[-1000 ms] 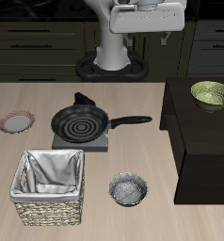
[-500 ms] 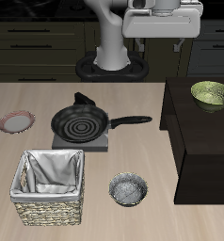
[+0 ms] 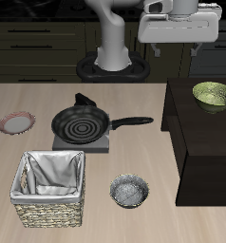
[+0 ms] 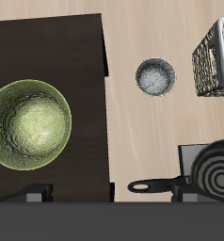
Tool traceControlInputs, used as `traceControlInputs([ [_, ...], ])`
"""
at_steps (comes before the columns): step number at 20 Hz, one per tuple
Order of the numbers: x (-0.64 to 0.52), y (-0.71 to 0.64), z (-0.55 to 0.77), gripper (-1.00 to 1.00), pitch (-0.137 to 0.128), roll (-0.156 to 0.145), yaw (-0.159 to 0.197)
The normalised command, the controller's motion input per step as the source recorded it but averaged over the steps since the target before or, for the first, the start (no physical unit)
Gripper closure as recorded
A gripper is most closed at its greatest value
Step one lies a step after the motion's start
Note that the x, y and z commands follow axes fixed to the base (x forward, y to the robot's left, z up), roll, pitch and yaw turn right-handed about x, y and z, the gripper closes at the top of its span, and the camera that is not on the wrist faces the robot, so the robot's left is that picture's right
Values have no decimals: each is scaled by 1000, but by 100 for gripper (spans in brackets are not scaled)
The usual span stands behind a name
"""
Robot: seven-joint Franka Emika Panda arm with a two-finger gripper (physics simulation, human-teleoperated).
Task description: Place the green bowl on the plate
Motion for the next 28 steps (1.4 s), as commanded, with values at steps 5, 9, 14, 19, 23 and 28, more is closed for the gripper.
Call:
traceControlInputs([
  [5, 240, 142, -118, -100, 23, -7, 12],
  [9, 174, 53, -143, -100, 21, -20, 17],
  [14, 213, -72, -84, -100, 23, -26, -5],
  [19, 162, 12, -210, -100, 35, -22, 8],
  [23, -19, 199, -369, -100, 68, 46, 22],
  [28, -91, 311, -337, -100, 31, 50, 40],
])
